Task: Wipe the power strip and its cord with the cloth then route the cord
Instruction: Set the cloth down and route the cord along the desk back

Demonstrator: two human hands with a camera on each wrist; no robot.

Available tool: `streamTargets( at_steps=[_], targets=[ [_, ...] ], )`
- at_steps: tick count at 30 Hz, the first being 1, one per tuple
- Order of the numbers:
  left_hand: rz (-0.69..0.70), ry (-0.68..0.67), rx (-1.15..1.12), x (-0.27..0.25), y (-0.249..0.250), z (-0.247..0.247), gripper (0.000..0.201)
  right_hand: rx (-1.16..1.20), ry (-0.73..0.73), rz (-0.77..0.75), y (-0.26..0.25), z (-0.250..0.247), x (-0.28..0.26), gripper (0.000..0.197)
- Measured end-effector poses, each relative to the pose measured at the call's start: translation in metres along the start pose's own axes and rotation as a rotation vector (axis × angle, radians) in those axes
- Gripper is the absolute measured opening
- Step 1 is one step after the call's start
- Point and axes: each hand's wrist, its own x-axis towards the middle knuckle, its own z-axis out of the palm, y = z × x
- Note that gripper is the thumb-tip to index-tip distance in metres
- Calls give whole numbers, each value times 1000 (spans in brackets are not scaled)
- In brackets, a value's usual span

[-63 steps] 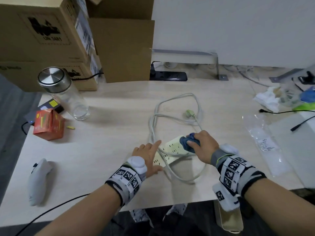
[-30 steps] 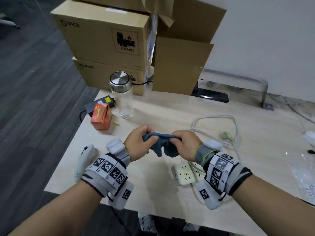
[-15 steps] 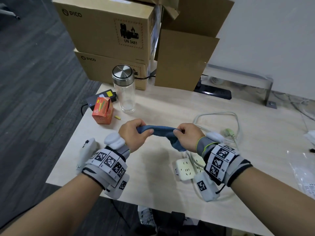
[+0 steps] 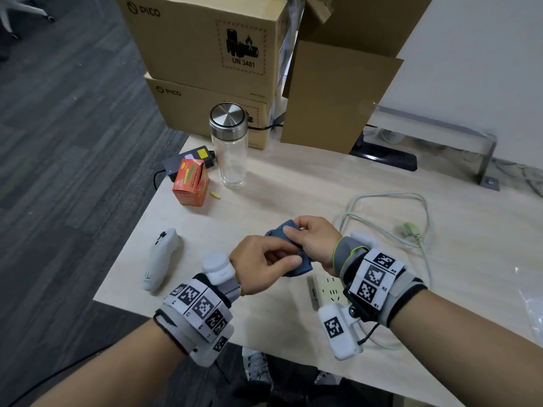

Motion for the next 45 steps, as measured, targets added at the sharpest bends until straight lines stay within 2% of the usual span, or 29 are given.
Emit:
streamTargets(
  at_steps=[2, 4, 5, 8, 9, 11, 14, 16, 19, 23, 28, 32, 34, 35, 36, 37, 39, 41, 42, 44, 45],
  targets=[
    [-43, 156, -72, 2, -6, -10, 12, -8, 43, -5, -1, -1, 3, 18],
    [-124, 348, -86, 8, -16, -21, 8, 70, 8, -10, -6, -1, 3, 17],
    [-193, 392, -116, 13, -24, -25, 20, 123, -25, -15, -8, 0, 3, 17],
    [-471, 263, -474, 20, -33, -30, 67, 253, -132, -25, -16, 5, 0, 20],
    [-539, 189, -638, 20, -37, -30, 71, 272, -151, -23, -17, 8, 1, 20],
    [-549, 114, -809, 16, -36, -29, 57, 275, -141, -10, -17, 12, 3, 19],
    [-558, 308, -811, 13, -37, -31, 23, 291, -53, 12, -11, 19, 9, 19],
    [-582, 430, -774, 14, -38, -33, 12, 303, -30, 26, -6, 26, 14, 22],
    [-578, 512, -692, 15, -42, -39, 21, 278, -5, 40, -1, 36, 21, 24],
    [-574, 556, -611, 20, -42, -56, 20, 291, 2, 28, -6, 41, 28, 24],
    [-499, 714, -500, 37, -35, -81, 24, 347, 38, -83, -26, 47, 36, 23],
    [-542, 810, -395, 53, -33, -92, 19, 371, 68, -118, -34, 51, 43, 24],
    [-589, 779, -189, 58, -38, -94, 10, 349, -14, -69, -31, 53, 46, 19],
    [-619, 752, -76, 58, -42, -94, 14, 307, -52, -25, -28, 54, 48, 18],
    [-629, 719, 28, 55, -46, -94, 27, 243, -59, 23, -22, 54, 51, 22],
    [-601, 683, 140, 51, -51, -93, 38, 163, -42, 63, -14, 54, 54, 27],
    [-441, 589, 391, 43, -60, -89, 44, -14, -5, 82, 1, 49, 55, 24],
    [-283, 383, 598, 35, -73, -82, 43, -152, -16, 67, 14, 43, 50, 13],
    [-290, 225, 677, 33, -78, -78, 43, -210, -38, 59, 21, 39, 47, 10],
    [-421, -153, 839, 31, -78, -64, 42, -323, -53, 41, 34, 27, 38, 12],
    [-458, -276, 903, 31, -77, -56, 41, -379, -39, 32, 39, 19, 33, 14]
  ],
)
